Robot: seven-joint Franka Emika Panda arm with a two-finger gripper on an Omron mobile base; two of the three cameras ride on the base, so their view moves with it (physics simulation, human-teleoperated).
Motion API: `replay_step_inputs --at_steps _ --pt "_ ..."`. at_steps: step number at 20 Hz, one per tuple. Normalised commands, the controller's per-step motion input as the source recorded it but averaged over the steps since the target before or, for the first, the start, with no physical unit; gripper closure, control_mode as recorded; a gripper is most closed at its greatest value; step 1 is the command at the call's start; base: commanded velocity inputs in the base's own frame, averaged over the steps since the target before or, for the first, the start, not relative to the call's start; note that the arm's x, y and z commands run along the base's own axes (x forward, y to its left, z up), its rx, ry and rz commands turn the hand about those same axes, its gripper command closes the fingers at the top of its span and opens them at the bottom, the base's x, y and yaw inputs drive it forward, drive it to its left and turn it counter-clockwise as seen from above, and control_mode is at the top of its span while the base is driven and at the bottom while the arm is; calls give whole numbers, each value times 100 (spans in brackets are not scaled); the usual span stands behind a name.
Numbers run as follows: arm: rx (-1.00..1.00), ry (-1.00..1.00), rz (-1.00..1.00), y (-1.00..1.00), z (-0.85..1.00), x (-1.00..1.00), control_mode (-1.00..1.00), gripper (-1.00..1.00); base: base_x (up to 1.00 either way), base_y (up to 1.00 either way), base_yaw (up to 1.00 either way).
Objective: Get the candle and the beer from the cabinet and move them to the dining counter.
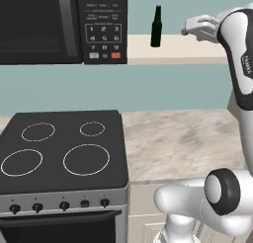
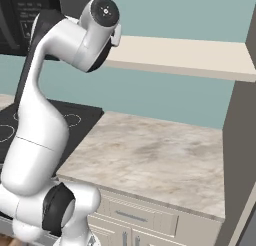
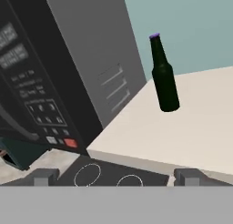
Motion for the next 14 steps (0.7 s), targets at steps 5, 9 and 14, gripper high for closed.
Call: replay_step_inputs --at_steps 5,9,14 --pt "0 -4 1 -1 0 46 -100 -100 0 0 0" --pt "0 0 3 -1 2 49 -100 -100 0 0 0" --pt "0 2 1 2 0 49 -100 -100 0 0 0"
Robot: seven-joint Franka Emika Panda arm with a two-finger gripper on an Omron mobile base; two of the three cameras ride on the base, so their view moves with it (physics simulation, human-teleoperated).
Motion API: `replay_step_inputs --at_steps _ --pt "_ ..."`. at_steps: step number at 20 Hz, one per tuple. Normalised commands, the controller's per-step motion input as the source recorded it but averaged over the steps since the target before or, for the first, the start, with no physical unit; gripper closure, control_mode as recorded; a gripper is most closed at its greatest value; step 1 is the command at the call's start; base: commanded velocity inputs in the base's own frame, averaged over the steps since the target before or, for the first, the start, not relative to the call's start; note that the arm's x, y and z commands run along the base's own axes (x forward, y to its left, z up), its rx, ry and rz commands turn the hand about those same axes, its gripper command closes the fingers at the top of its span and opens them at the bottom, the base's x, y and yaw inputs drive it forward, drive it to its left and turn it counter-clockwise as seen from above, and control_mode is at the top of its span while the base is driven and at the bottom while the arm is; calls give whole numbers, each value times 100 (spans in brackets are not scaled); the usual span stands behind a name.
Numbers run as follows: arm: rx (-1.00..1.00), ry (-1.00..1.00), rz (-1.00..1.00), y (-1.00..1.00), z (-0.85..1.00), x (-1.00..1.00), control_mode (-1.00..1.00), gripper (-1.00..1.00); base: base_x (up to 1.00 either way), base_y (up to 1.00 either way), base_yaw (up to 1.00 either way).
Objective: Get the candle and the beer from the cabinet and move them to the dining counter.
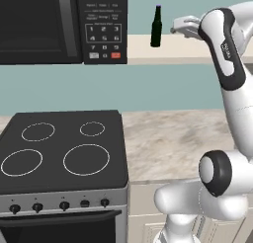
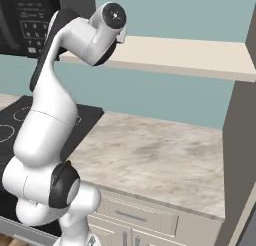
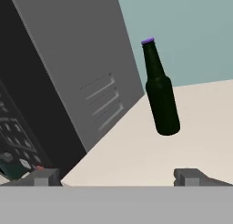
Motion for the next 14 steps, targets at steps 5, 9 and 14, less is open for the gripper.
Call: replay_step_inputs --at_steps 5,9,14 --pt "0 0 4 0 0 42 -100 -100 0 0 0" --pt "0 1 2 0 0 40 -100 -100 0 0 0" --pt "-2 0 3 0 0 38 -100 -100 0 0 0"
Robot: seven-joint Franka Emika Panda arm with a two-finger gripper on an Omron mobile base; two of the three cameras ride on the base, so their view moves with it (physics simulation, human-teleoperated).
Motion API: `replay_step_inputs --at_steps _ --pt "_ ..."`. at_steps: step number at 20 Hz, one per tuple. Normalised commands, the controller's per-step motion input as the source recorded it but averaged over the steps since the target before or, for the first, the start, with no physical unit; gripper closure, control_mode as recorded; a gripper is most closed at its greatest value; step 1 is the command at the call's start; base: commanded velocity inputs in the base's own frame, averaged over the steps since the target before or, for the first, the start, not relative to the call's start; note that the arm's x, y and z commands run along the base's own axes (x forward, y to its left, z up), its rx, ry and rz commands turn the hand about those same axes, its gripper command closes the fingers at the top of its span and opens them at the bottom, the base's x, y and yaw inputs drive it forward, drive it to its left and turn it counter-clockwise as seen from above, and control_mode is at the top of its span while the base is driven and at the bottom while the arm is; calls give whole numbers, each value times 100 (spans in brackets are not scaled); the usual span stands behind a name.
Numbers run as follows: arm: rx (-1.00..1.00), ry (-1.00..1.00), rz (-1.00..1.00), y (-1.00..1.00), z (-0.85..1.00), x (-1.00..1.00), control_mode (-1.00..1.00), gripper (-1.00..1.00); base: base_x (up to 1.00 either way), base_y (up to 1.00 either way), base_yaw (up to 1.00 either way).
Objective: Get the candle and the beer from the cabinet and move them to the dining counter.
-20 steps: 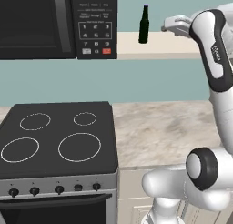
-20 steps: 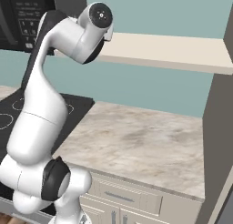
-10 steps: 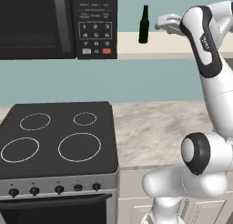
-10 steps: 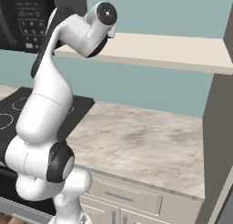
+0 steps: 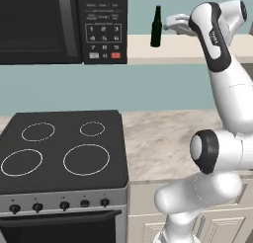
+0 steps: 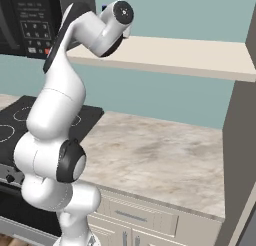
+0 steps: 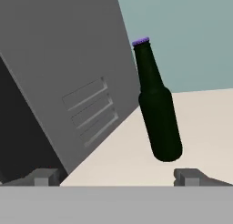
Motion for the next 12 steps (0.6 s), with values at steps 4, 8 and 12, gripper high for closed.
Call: replay_step_inputs --at_steps 4,8,12 --pt "-3 1 2 0 0 43 -100 -100 0 0 0" --pt "-3 0 2 2 -1 41 -100 -100 0 0 0" --pt "-1 4 2 1 0 39 -100 -100 0 0 0"
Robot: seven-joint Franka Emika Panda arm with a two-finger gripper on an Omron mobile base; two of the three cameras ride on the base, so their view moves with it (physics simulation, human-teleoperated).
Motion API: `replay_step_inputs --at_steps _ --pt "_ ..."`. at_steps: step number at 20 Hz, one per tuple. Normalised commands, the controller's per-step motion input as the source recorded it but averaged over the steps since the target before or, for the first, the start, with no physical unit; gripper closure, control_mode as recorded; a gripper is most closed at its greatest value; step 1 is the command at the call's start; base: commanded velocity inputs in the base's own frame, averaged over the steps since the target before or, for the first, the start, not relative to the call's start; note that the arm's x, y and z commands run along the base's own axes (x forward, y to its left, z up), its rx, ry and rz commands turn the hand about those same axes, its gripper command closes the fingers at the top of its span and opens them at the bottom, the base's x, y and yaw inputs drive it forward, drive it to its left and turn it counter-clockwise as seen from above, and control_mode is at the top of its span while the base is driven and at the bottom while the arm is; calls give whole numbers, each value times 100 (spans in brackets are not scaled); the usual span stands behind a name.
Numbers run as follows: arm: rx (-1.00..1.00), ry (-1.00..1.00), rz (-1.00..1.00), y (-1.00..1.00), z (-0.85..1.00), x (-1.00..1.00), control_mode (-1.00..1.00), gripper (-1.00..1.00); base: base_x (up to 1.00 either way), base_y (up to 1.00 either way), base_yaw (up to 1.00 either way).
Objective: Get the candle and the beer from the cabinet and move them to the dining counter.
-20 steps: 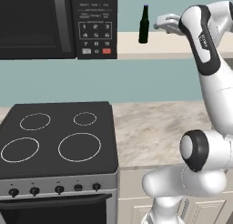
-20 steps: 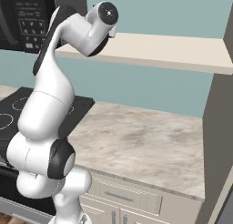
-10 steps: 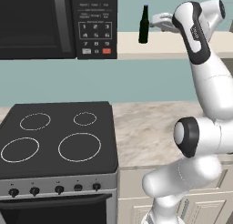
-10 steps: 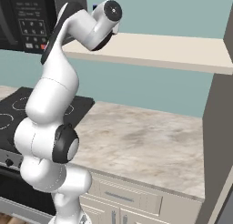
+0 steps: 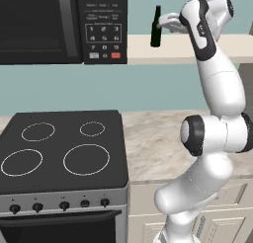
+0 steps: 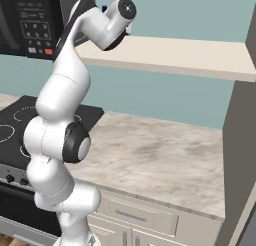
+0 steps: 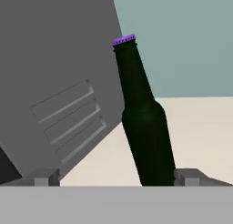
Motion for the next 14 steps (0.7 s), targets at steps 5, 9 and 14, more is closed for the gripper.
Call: replay_step_inputs --at_steps 5,9,14 --pt "-2 4 1 3 -3 38 -100 -100 0 0 0" --pt "0 2 1 1 -2 40 -100 -100 0 0 0" --pt "-1 0 0 0 -4 37 -100 -100 0 0 0"
